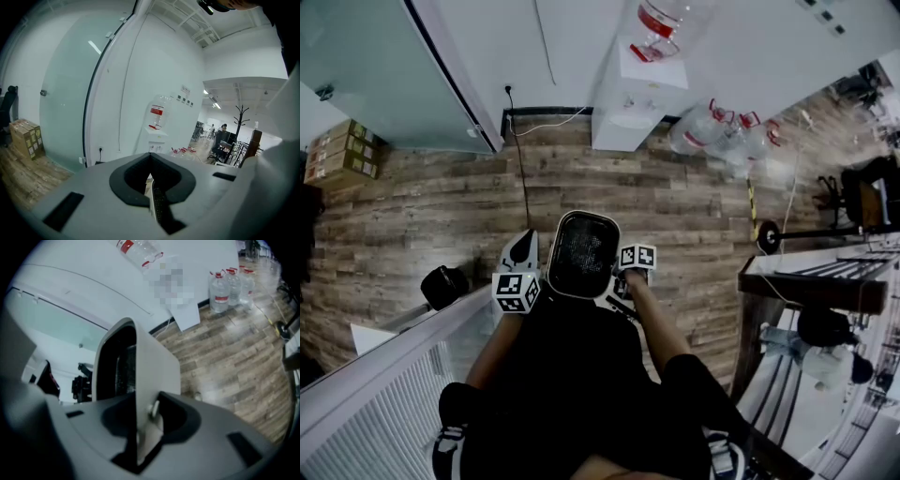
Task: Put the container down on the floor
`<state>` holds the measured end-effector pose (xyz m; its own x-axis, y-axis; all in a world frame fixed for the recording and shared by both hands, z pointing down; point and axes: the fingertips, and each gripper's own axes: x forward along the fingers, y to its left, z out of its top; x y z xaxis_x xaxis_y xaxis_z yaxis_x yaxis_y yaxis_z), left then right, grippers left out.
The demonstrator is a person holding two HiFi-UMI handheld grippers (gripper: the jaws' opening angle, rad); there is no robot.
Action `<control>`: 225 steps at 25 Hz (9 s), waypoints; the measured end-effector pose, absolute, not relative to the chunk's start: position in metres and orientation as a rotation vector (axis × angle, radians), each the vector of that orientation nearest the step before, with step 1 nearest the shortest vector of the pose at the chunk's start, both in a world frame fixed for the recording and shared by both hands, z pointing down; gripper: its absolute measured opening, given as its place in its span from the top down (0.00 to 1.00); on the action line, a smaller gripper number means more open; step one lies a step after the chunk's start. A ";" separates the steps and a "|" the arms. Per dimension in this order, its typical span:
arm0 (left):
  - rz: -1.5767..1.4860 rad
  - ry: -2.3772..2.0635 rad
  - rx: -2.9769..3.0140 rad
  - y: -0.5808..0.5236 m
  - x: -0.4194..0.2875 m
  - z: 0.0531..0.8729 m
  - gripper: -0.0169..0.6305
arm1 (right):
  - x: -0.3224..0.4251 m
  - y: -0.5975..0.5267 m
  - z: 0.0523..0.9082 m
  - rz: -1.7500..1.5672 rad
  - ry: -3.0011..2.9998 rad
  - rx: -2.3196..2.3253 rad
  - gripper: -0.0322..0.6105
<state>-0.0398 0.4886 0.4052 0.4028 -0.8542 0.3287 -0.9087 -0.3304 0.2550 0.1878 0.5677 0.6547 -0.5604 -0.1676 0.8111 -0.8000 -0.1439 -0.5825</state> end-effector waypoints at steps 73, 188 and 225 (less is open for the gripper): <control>0.174 -1.689 2.050 0.040 -0.077 0.437 0.93 | 0.127 0.052 0.677 1.707 -1.750 0.958 0.74; 0.240 -1.423 2.100 -0.189 -0.152 0.782 0.93 | 0.063 -0.124 1.224 2.515 -0.855 2.286 0.74; 0.075 -1.544 2.067 -0.116 -0.164 0.534 0.93 | 0.030 -0.129 0.820 1.735 -1.771 1.582 0.83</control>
